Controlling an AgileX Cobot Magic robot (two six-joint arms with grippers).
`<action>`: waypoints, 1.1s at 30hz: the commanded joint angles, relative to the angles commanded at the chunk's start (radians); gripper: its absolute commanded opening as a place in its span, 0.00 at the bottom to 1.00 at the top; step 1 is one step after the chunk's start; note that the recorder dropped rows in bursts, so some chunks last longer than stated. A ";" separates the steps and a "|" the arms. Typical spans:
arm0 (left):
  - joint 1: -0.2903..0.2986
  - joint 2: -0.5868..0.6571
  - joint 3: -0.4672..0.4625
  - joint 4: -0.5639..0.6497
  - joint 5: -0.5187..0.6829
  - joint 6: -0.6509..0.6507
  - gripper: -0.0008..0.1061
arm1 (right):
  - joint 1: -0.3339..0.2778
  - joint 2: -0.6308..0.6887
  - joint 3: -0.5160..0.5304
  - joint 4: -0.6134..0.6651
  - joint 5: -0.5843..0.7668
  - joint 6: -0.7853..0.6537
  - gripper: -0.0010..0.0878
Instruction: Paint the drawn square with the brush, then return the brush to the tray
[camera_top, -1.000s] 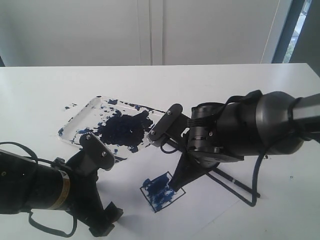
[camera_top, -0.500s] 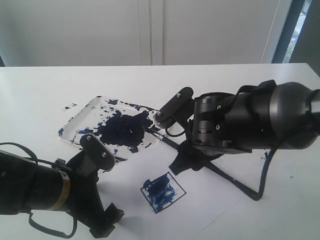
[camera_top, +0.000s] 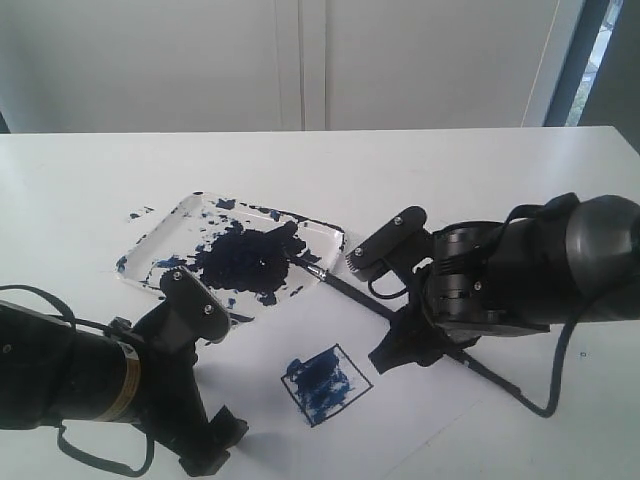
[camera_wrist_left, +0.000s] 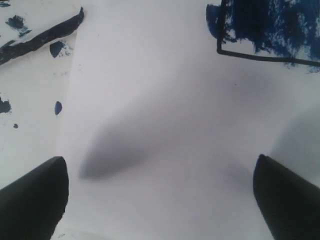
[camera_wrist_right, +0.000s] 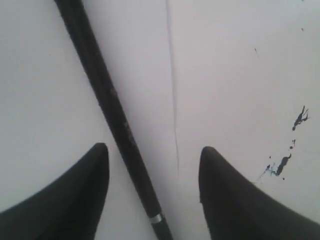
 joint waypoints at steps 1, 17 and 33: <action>0.000 0.000 0.000 0.000 0.000 0.000 0.99 | -0.003 0.000 0.009 0.003 -0.035 0.000 0.55; 0.000 0.000 0.000 0.000 -0.001 0.000 0.99 | -0.057 0.000 0.029 0.014 -0.071 0.026 0.38; 0.000 0.000 0.000 0.000 -0.001 0.000 0.99 | -0.061 0.117 0.078 0.011 -0.126 0.052 0.09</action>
